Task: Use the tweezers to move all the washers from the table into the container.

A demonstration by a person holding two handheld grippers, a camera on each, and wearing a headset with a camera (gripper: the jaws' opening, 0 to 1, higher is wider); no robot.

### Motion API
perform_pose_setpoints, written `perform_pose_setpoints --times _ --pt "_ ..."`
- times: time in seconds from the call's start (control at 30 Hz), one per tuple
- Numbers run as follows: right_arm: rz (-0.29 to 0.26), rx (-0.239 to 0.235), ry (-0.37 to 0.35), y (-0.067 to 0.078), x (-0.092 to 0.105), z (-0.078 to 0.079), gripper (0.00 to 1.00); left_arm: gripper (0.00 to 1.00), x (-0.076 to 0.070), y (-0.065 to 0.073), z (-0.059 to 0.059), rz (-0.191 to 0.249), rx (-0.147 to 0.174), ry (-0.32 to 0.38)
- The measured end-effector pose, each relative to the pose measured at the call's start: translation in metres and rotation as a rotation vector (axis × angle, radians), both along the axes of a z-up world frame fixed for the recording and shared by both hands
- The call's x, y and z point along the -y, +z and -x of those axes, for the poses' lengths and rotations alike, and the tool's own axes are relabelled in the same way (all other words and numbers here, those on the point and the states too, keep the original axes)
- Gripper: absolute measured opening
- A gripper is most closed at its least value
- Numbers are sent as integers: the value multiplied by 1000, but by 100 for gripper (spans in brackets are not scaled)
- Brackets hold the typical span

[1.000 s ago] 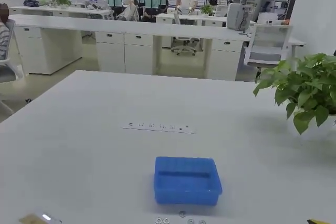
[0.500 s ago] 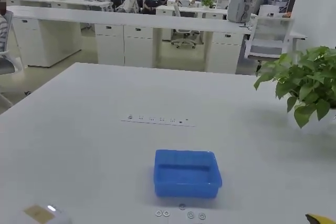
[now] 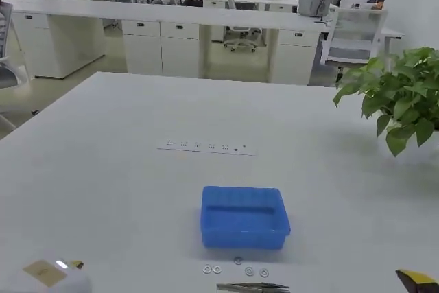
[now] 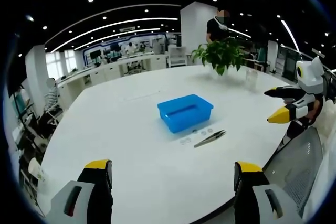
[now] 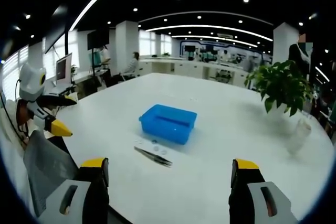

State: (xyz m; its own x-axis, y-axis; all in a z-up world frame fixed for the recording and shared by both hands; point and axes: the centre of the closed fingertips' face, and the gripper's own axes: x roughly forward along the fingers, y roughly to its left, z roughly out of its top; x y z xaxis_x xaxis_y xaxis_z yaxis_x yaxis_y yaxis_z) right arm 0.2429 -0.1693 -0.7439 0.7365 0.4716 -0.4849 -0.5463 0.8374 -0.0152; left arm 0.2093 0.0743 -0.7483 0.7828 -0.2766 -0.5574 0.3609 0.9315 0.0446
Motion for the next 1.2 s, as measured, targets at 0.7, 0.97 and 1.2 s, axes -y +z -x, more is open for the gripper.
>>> perform_pose_setpoints --times 0.7,0.97,1.2 --pt "13 -15 -4 -8 -3 -12 89 90 13 4 -20 -1 39 -83" --pt "28 -31 13 -15 -6 -20 86 72 28 -9 -33 -34 -12 -177" --pt "42 -48 22 -21 -7 -26 86 57 43 -25 -48 -58 -84 -288"
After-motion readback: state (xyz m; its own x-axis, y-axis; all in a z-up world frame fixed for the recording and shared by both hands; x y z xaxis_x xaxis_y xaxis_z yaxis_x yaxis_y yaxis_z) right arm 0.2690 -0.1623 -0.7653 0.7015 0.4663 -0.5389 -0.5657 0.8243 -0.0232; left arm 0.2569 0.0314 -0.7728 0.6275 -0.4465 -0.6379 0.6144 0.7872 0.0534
